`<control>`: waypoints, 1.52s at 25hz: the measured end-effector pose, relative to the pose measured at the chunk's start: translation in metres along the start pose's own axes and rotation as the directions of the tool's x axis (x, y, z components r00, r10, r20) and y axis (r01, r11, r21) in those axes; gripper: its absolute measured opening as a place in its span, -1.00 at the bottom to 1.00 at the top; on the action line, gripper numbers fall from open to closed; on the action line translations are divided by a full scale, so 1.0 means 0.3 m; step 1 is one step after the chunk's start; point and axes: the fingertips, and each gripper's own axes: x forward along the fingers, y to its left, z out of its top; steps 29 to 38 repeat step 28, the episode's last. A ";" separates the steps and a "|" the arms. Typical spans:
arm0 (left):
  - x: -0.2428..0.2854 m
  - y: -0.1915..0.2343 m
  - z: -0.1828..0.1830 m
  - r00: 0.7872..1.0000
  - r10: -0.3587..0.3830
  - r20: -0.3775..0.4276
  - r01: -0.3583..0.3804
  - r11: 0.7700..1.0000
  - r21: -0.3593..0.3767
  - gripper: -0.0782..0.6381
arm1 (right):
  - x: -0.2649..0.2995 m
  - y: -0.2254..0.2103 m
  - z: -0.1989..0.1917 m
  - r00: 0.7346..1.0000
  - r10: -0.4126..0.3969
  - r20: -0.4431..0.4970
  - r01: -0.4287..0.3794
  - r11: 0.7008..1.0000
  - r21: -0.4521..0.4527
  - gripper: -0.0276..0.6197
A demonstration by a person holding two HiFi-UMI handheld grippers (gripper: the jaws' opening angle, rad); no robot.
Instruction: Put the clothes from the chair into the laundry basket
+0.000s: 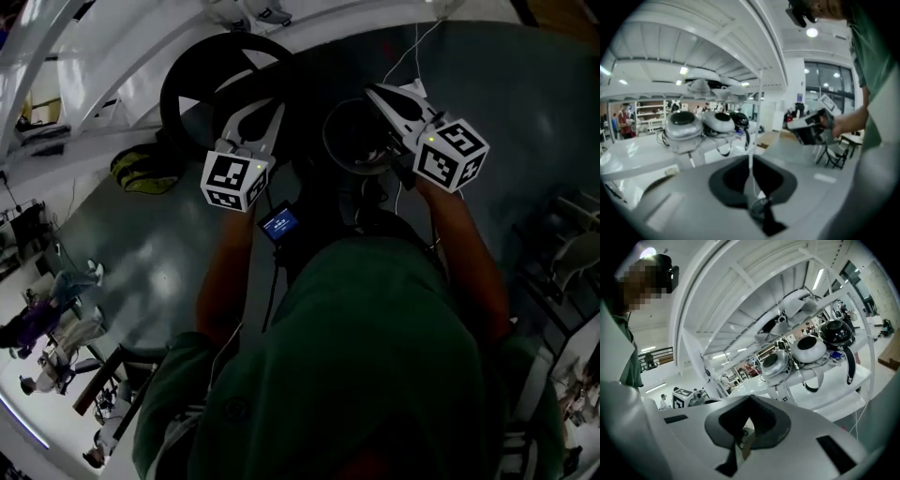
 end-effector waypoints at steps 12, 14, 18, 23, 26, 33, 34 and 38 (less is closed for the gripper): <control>-0.291 -0.093 0.198 0.984 0.159 0.079 -0.162 0.986 0.034 -0.75 | -0.313 0.255 0.308 0.989 0.115 0.094 -0.094 0.975 -0.200 -0.91; -0.320 -0.118 0.215 0.980 0.180 0.086 -0.183 0.983 0.033 -0.75 | -0.373 0.263 0.315 0.988 0.117 0.101 -0.094 0.974 -0.208 -0.91; -0.367 -0.149 0.263 0.971 0.215 0.104 -0.219 0.975 0.033 -0.75 | -0.473 0.260 0.323 0.988 0.113 0.109 -0.087 0.973 -0.212 -0.91; -0.408 -0.177 0.322 0.959 0.254 0.129 -0.258 0.966 0.022 -0.75 | -0.570 0.231 0.331 0.987 0.101 0.128 -0.072 0.975 -0.212 -0.91; -0.432 -0.202 0.313 0.954 0.274 0.120 -0.277 0.961 0.010 -0.75 | -0.628 0.217 0.323 0.986 0.091 0.137 -0.062 0.977 -0.204 -0.91; -0.443 -0.226 0.307 0.954 0.276 0.119 -0.279 0.960 0.006 -0.75 | -0.667 0.209 0.315 0.987 0.083 0.141 -0.054 0.979 -0.197 -0.91; -0.443 -0.226 0.307 0.954 0.276 0.119 -0.279 0.960 0.006 -0.75 | -0.667 0.209 0.315 0.987 0.083 0.141 -0.054 0.979 -0.197 -0.91; -0.443 -0.226 0.307 0.954 0.276 0.119 -0.279 0.960 0.006 -0.75 | -0.667 0.209 0.315 0.987 0.083 0.141 -0.054 0.979 -0.197 -0.91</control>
